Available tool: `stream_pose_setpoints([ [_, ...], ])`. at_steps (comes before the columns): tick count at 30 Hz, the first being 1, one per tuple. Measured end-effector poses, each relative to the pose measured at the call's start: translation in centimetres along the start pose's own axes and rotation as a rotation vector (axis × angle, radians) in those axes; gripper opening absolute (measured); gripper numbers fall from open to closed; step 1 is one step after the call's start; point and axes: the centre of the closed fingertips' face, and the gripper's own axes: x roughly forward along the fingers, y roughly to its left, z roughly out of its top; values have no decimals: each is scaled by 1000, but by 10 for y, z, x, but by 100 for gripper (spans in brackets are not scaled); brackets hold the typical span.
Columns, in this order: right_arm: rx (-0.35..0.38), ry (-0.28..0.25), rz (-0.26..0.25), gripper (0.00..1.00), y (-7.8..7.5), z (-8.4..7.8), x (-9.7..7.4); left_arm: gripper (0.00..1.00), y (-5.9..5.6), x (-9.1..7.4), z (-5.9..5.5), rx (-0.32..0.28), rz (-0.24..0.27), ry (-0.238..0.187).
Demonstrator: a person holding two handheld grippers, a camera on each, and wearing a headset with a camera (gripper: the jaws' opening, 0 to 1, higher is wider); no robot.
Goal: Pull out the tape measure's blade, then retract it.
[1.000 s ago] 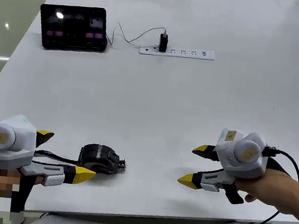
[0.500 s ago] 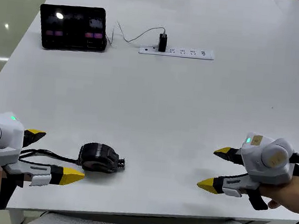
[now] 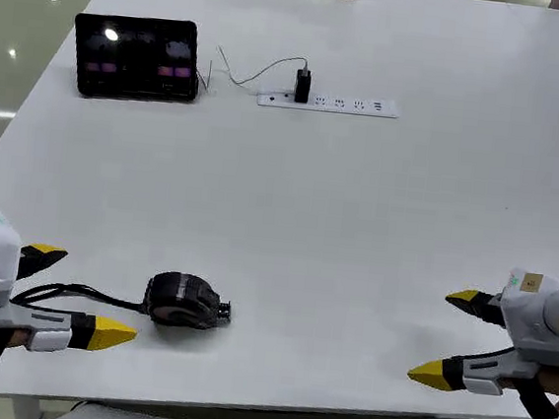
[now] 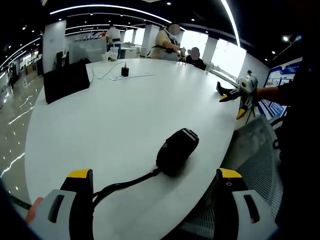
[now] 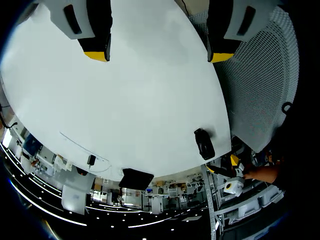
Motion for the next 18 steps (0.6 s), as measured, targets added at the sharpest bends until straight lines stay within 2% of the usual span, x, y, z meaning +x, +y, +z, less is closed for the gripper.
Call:
stream_pose_setpoints([
  [6, 39, -39, -24, 89, -8, -2, -7, 99, 0, -4, -8, 18, -5, 20],
  [11, 52, -56, -23, 98, -7, -2, -8, 99, 3, -6, -8, 22, 2, 23],
  [18, 27, -57, -23, 99, -5, -7, -14, 99, 7, -7, -10, 24, 13, 31],
])
